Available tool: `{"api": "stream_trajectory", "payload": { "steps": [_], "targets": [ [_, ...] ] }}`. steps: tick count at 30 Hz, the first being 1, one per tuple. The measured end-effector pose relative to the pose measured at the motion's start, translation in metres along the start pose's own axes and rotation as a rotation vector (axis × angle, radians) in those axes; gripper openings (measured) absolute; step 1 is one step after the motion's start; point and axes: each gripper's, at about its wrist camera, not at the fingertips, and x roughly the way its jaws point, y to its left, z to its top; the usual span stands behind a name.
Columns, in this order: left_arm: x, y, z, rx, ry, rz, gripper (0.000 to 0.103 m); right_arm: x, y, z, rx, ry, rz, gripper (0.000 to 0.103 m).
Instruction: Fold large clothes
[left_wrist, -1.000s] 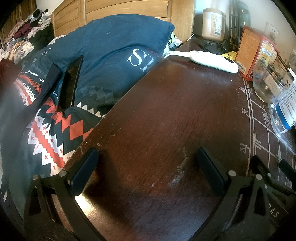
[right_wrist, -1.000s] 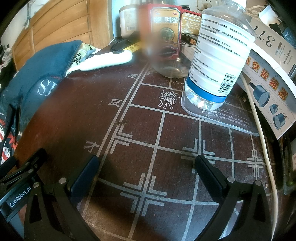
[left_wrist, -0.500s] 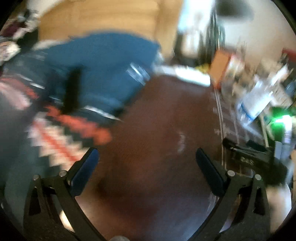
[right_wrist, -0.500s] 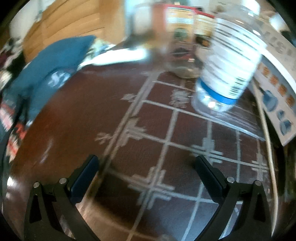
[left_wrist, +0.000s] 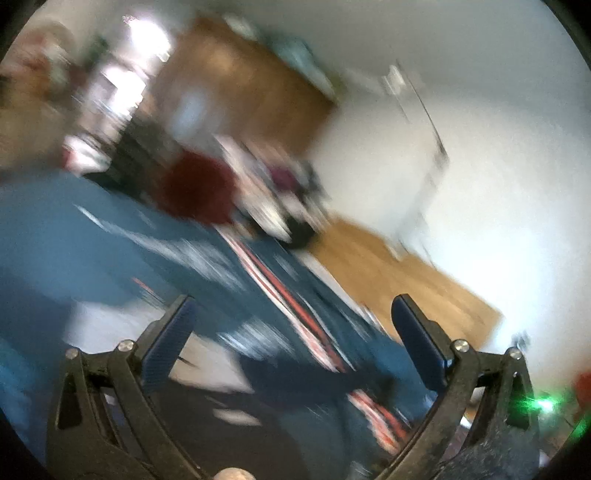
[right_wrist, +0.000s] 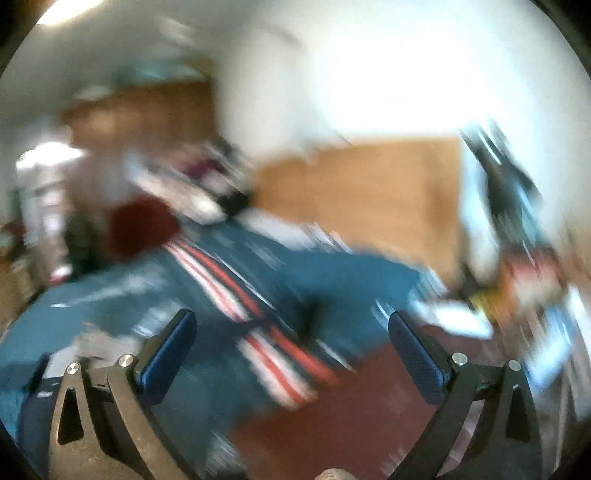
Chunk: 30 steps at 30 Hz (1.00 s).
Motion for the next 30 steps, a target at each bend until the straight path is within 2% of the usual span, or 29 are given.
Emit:
{"api": "stream_trajectory", "payload": {
  "steps": [1, 2, 4, 7, 8, 9, 11, 13, 15, 19, 20, 22, 24, 26, 30],
  "targets": [
    [-0.025, 0.022, 0.014, -0.006, -0.051, 0.061, 0.103, 0.004, 0.023, 0.0, -0.029, 0.022, 0.064, 0.103],
    [-0.057, 0.054, 0.027, -0.021, -0.109, 0.135, 0.103, 0.019, 0.054, -0.005, -0.073, 0.12, 0.129, 0.103],
    [-0.088, 0.113, 0.029, -0.074, -0.107, 0.247, 0.103, 0.046, 0.1, -0.024, -0.14, 0.276, 0.22, 0.103],
    [-0.108, 0.223, 0.003, -0.238, 0.037, 0.389, 0.103, 0.071, 0.174, -0.066, -0.234, 0.396, 0.297, 0.103],
    [-0.112, 0.249, -0.012, -0.266, 0.07, 0.447, 0.103, 0.077, 0.196, -0.079, -0.264, 0.427, 0.319, 0.103],
    [-0.112, 0.284, -0.033, -0.293, 0.129, 0.535, 0.103, 0.081, 0.213, -0.09, -0.283, 0.453, 0.338, 0.103],
    [-0.108, 0.338, -0.068, -0.361, 0.237, 0.635, 0.102, 0.09, 0.25, -0.113, -0.304, 0.519, 0.398, 0.103],
    [-0.095, 0.362, -0.089, -0.4, 0.294, 0.652, 0.102, 0.101, 0.288, -0.139, -0.341, 0.578, 0.452, 0.103],
    [-0.077, 0.374, -0.094, -0.392, 0.319, 0.648, 0.102, 0.114, 0.321, -0.161, -0.368, 0.63, 0.498, 0.103],
    [-0.05, 0.418, -0.073, -0.409, 0.292, 0.597, 0.102, 0.127, 0.371, -0.198, -0.393, 0.694, 0.556, 0.103],
    [-0.041, 0.438, -0.07, -0.432, 0.277, 0.607, 0.102, 0.13, 0.381, -0.203, -0.403, 0.704, 0.565, 0.103],
    [-0.038, 0.446, -0.069, -0.45, 0.274, 0.624, 0.101, 0.136, 0.402, -0.214, -0.433, 0.723, 0.586, 0.103],
    [-0.031, 0.464, -0.063, -0.465, 0.283, 0.63, 0.097, 0.147, 0.418, -0.223, -0.459, 0.737, 0.592, 0.103],
    [-0.018, 0.484, -0.063, -0.508, 0.304, 0.615, 0.087, 0.155, 0.426, -0.229, -0.467, 0.754, 0.591, 0.103],
    [-0.005, 0.506, -0.074, -0.552, 0.356, 0.703, 0.07, 0.181, 0.441, -0.24, -0.443, 0.81, 0.58, 0.102]
  ]
}}
